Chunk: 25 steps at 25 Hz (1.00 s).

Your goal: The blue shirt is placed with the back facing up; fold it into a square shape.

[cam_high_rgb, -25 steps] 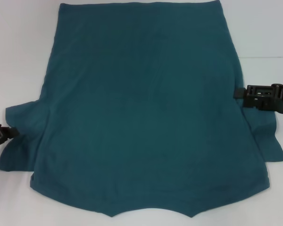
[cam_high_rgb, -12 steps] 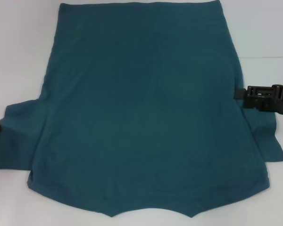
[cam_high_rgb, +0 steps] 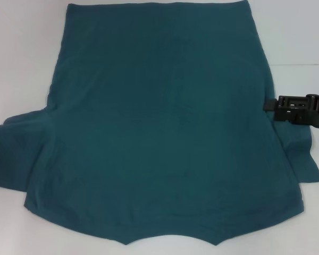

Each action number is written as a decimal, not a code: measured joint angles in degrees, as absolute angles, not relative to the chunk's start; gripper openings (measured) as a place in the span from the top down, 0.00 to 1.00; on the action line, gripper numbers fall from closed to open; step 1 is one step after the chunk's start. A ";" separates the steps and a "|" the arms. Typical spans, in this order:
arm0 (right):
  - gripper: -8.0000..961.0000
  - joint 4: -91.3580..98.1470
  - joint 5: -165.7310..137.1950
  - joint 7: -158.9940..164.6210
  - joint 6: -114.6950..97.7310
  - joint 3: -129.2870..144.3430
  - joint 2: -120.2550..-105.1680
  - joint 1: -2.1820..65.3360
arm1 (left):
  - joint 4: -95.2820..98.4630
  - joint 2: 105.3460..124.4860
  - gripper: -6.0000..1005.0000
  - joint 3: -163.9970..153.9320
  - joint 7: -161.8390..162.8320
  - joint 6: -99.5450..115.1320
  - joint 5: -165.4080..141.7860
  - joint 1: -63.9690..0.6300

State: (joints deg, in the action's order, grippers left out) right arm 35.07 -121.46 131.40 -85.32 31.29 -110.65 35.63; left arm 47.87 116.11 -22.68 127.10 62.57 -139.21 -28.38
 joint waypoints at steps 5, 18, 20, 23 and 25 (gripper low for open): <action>0.25 35.07 -121.47 131.40 -85.32 31.47 -110.65 35.76 | 48.10 115.09 1.00 -23.08 129.19 62.89 -143.73 -30.72; 0.25 35.07 -121.63 131.24 -85.34 31.76 -110.84 35.86 | 55.35 114.84 1.00 -30.16 136.89 68.19 -145.56 -32.27; 0.25 35.07 -121.72 131.27 -85.34 31.77 -110.94 35.88 | 56.21 114.93 1.00 -31.01 138.93 70.34 -145.60 -32.46; 0.25 35.07 -121.82 131.29 -85.35 31.77 -111.01 35.93 | 58.26 115.24 1.00 -33.61 143.62 73.42 -146.12 -32.54; 0.25 35.07 -121.83 131.30 -85.35 31.77 -111.01 35.95 | 59.53 115.42 1.00 -35.64 147.18 75.68 -146.73 -32.81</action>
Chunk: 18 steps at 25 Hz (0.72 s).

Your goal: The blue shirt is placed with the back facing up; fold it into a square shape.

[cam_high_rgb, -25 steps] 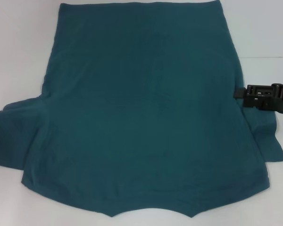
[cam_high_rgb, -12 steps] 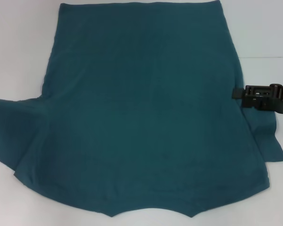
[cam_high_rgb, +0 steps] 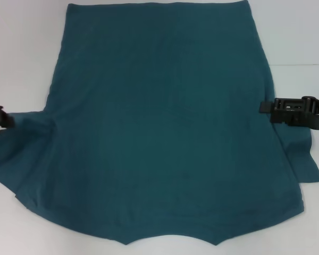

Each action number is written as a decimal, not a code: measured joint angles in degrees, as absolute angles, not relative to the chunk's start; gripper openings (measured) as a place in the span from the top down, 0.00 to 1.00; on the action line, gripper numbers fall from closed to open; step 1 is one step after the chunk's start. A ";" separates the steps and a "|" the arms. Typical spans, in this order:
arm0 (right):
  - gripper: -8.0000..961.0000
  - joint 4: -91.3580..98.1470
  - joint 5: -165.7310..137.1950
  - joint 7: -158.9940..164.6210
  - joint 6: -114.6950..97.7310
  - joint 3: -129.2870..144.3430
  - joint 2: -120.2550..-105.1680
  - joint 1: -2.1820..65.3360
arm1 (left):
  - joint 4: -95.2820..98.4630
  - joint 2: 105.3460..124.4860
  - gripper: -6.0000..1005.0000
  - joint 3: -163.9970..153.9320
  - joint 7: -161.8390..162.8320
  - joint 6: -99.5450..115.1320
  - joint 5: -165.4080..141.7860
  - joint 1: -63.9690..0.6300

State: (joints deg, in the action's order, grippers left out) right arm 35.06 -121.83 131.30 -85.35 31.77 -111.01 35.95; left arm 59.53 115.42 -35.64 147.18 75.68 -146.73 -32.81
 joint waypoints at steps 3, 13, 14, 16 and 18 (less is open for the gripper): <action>0.25 35.07 -121.83 131.31 -85.35 31.77 -111.01 35.95 | 60.28 115.58 1.00 -37.92 150.58 78.64 -147.01 -33.81; 0.25 34.98 -121.91 131.31 -85.34 31.82 -111.04 35.95 | 60.20 116.69 1.00 -44.55 156.33 79.46 -147.11 -38.24; 0.25 34.98 -121.91 131.31 -85.34 31.82 -111.04 35.95 | 60.14 116.80 1.00 -45.03 156.71 79.37 -147.16 -38.79; 0.25 34.98 -121.91 131.31 -85.34 31.82 -111.06 35.95 | 59.97 117.10 1.00 -45.71 157.14 79.25 -147.54 -39.90; 0.25 34.98 -121.91 131.31 -85.34 31.82 -111.07 35.94 | 59.33 117.58 1.00 -46.04 157.33 79.09 -148.73 -41.42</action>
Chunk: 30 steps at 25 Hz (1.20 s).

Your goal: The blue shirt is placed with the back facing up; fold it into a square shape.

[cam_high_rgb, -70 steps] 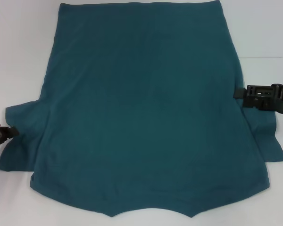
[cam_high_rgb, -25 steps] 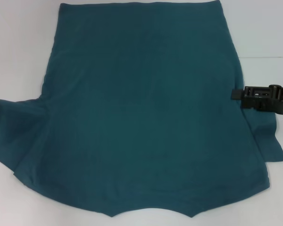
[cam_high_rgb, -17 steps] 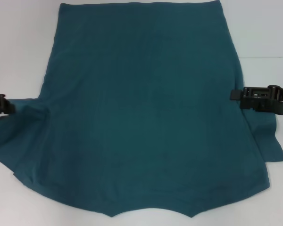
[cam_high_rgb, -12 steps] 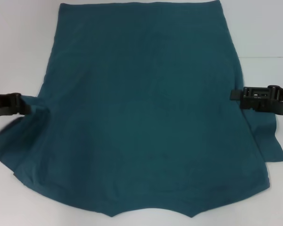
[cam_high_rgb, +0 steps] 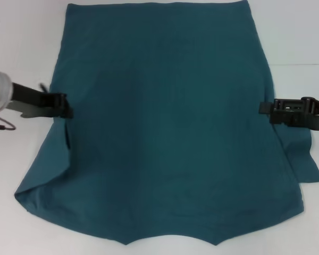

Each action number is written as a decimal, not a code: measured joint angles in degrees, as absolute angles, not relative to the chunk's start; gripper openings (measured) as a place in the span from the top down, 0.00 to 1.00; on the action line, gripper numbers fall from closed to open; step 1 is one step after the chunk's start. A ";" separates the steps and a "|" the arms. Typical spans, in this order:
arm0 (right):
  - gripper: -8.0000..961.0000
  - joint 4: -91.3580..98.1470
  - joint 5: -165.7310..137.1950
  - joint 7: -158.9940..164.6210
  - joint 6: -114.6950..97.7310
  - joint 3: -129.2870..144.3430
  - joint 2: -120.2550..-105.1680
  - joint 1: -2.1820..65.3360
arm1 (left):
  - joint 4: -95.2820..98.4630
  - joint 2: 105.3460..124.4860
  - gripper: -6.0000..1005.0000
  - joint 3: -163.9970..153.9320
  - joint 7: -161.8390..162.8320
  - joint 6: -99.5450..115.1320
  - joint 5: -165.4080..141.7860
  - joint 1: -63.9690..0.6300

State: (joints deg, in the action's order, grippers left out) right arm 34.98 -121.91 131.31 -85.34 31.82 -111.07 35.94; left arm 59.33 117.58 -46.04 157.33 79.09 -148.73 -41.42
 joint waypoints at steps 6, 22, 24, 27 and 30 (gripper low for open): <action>0.25 34.98 -121.91 131.31 -85.34 31.82 -111.09 35.95 | 55.90 119.07 0.99 -46.19 157.41 76.87 -152.25 -44.81; 0.25 34.88 -121.90 130.86 -84.80 31.83 -111.10 35.82 | 58.37 121.64 0.93 -46.84 145.00 78.22 -149.90 -44.38; 0.25 34.89 -121.87 130.70 -84.66 31.93 -111.20 35.76 | 63.44 123.30 0.86 -46.65 141.15 78.28 -147.17 -41.24; 0.25 35.06 -121.71 129.88 -84.28 31.85 -111.42 35.61 | 67.19 123.55 0.77 -45.06 139.95 78.98 -140.51 -36.28; 0.25 35.03 -122.44 129.12 -84.98 32.49 -110.80 35.83 | 60.86 120.55 0.67 -39.50 137.81 85.77 -130.94 -33.20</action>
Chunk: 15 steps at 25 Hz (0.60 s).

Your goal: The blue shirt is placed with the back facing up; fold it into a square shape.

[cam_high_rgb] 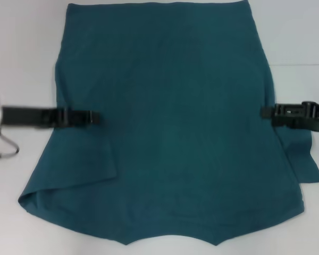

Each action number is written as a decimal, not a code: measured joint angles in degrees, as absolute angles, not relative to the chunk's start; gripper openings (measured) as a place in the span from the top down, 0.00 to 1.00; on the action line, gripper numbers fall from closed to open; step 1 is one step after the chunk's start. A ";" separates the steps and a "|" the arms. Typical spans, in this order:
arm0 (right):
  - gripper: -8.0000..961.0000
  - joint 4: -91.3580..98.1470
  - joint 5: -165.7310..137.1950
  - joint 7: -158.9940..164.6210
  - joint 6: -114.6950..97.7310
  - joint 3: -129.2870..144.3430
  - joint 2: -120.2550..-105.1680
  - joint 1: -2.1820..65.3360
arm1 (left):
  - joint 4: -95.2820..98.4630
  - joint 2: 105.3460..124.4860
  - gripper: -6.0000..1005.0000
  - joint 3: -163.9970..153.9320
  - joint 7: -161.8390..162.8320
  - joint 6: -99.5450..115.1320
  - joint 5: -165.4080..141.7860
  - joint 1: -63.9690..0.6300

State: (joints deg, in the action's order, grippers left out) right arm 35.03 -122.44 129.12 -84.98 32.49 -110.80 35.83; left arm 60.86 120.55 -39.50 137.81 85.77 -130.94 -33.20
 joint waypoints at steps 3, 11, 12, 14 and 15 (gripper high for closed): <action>0.26 36.37 -122.65 127.43 -88.22 33.32 -110.08 35.56 | 51.45 117.55 0.56 -34.42 127.70 95.78 -122.68 -30.92; 0.27 39.66 -123.84 127.42 -93.18 33.46 -107.46 33.32 | 48.71 120.86 0.22 -30.79 96.22 103.12 -120.29 -23.65; 0.27 39.84 -125.02 127.86 -93.58 33.35 -107.04 33.12 | 48.35 121.11 0.18 -30.91 96.14 103.05 -120.63 -23.64; 0.27 40.50 -127.49 129.15 -94.04 32.98 -106.13 32.57 | 47.89 121.36 0.11 -31.05 96.65 102.93 -120.98 -23.87; 0.27 41.07 -128.80 130.28 -94.17 32.81 -105.64 32.16 | 47.77 121.48 0.11 -31.08 97.38 102.73 -120.98 -23.99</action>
State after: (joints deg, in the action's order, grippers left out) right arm 41.07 -128.80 130.28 -94.17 32.81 -105.64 32.16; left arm 47.77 121.48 -31.08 97.38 102.73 -120.98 -23.99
